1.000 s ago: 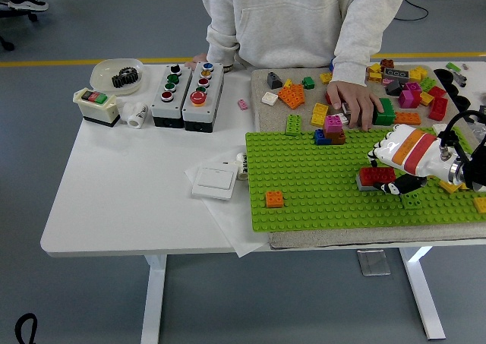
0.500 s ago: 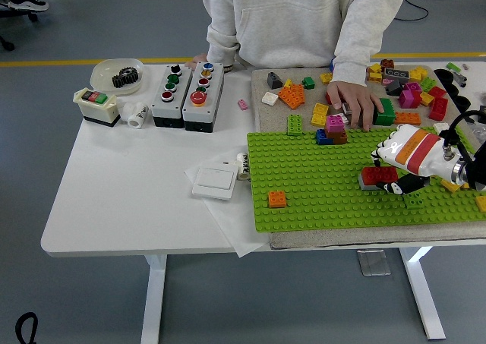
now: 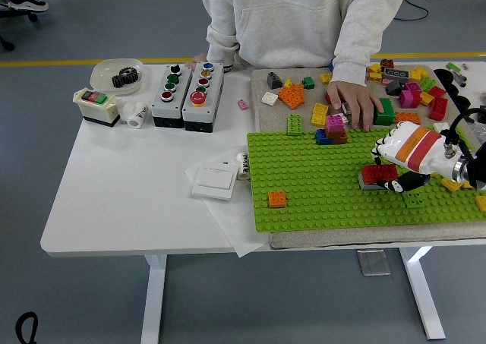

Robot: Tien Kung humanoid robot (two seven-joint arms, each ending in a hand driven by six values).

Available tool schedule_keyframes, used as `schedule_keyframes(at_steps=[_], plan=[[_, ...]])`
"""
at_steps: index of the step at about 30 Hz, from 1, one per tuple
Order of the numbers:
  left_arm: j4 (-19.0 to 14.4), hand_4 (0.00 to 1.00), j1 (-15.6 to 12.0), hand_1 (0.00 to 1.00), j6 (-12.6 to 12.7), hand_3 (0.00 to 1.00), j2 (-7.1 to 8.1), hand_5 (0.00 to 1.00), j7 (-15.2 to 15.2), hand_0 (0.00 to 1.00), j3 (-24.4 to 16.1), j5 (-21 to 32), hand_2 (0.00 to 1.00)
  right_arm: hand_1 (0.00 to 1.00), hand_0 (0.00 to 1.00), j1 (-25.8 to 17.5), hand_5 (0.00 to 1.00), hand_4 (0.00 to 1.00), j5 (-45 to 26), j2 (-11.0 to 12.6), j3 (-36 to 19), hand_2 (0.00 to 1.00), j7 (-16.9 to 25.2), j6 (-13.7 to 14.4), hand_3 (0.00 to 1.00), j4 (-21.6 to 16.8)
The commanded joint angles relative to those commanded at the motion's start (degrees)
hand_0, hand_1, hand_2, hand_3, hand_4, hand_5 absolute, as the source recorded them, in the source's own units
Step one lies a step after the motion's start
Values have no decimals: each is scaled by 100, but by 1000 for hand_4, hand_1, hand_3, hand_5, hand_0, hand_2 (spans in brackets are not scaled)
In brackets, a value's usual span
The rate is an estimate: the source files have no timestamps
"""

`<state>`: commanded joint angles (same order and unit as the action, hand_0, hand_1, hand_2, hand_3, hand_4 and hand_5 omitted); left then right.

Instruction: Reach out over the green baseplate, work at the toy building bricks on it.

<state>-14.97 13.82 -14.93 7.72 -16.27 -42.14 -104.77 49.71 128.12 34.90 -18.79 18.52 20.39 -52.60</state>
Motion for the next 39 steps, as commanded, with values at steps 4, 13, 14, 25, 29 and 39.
schedule_keyframes(at_steps=[4,13,14,25,29,39], plan=[[0,686,3,768,3,607,-1,593,0,785,2,4,770,414,213,6,476,741,-7,0,-5,603,-3,-20,536,3],[-1,685,5,767,-3,607,-1,593,-2,786,0,1,770,413,216,2,462,757,-51,-7,34,608,10,-61,540,10],[0,685,5,767,-2,607,-1,593,-2,786,-2,1,770,413,216,3,462,757,-60,-3,39,608,15,-72,540,2],[0,687,9,766,-3,608,0,593,-1,785,1,4,771,413,221,3,455,775,-123,-7,21,613,35,-99,546,-7],[-1,687,4,767,-8,609,-2,594,2,785,-10,-17,771,415,224,-6,454,781,-146,-14,-4,618,40,-97,553,10],[-3,686,-18,768,-21,608,-7,593,4,784,-43,-66,771,414,224,-35,452,783,-170,-14,-23,622,52,-157,557,9]])
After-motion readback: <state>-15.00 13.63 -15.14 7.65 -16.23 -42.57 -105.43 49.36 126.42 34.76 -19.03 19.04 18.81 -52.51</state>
